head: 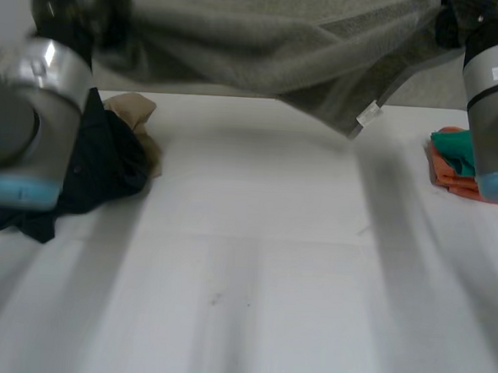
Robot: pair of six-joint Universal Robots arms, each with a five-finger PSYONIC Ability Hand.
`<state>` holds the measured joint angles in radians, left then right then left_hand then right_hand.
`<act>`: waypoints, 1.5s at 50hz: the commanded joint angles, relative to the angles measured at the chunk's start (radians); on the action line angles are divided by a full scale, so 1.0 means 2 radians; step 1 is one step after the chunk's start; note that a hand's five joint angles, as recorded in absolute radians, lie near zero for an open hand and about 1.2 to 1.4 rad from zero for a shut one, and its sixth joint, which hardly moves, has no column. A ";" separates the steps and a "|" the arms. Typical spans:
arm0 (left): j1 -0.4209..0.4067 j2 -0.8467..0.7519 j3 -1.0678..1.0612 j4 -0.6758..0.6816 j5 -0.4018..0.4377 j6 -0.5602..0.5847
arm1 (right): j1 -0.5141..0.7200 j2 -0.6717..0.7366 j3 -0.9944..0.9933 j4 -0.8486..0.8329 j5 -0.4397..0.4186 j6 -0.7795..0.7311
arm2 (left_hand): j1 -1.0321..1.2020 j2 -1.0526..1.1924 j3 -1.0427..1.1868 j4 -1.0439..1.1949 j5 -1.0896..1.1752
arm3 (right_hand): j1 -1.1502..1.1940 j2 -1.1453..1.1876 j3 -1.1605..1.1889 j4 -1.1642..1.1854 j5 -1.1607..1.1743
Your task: Fold the laundry.
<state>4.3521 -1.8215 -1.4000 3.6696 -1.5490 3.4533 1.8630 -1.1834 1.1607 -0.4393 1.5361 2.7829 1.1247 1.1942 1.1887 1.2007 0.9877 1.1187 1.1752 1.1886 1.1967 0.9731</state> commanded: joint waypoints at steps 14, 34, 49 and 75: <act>-0.103 0.044 -0.247 -0.268 0.004 0.018 | -0.004 0.036 0.155 0.016 -0.035 -0.033 | -0.251 -0.286 -0.283 -0.289 -0.270 | 0.139 0.111 0.104 0.100 0.124; -0.064 -0.082 0.027 -0.270 0.004 0.013 | 0.015 -0.139 0.217 0.009 -0.154 -0.019 | -0.448 -0.483 -0.480 -0.486 -0.467 | 0.139 0.111 0.104 0.100 0.124; -0.073 -0.256 0.109 -0.317 0.105 -0.043 | 0.016 -0.314 0.178 0.000 -0.191 0.136 | -0.418 -0.452 -0.450 -0.456 -0.436 | 0.139 0.111 0.104 0.100 0.124; -0.009 -0.173 0.160 -0.157 0.005 0.016 | -0.055 -0.067 0.080 0.213 -0.176 -0.056 | 0.136 0.101 0.104 0.098 0.117 | 0.139 0.111 0.104 0.100 0.124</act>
<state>4.2888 -2.1969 -1.1439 3.2110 -1.5322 3.4003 1.7538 -1.5080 1.4232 -0.1367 1.1464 2.9045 1.1533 1.1966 1.1899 1.1964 0.9802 1.1187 1.1751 1.1928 1.1982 0.9731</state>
